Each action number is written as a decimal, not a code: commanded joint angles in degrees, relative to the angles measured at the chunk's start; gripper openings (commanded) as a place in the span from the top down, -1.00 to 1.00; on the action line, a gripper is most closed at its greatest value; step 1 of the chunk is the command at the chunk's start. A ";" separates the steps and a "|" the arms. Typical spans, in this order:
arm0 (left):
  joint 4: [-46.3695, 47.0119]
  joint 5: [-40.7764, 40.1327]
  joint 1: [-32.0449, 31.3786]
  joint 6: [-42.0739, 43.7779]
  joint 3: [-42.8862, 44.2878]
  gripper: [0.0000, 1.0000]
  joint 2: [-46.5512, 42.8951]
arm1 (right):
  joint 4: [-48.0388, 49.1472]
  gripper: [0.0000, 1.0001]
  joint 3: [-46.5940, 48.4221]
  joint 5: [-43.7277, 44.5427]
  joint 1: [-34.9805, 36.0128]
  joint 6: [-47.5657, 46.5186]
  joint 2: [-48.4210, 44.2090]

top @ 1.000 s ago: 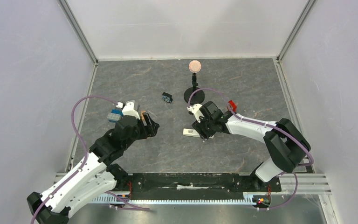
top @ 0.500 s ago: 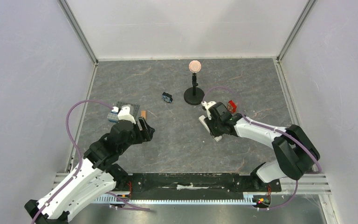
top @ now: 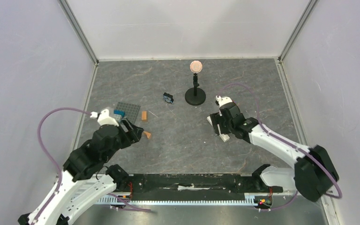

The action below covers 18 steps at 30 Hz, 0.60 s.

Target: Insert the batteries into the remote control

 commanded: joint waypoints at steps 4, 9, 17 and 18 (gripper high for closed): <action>-5.13 -1.01 0.22 0.39 7.81 -0.59 -9.61 | -4.01 -0.54 2.86 5.02 -0.35 6.67 -16.74; -8.41 2.20 0.22 0.46 12.62 -0.59 -18.08 | -13.28 -0.69 9.13 12.33 -0.38 9.16 -32.02; -15.83 -2.57 0.22 1.95 18.59 -0.60 -27.66 | -24.65 -0.96 22.46 21.27 -0.36 9.69 -46.45; -16.34 -3.01 0.22 1.87 18.94 -0.60 -29.98 | -25.58 -0.96 24.07 22.01 -0.32 10.01 -46.99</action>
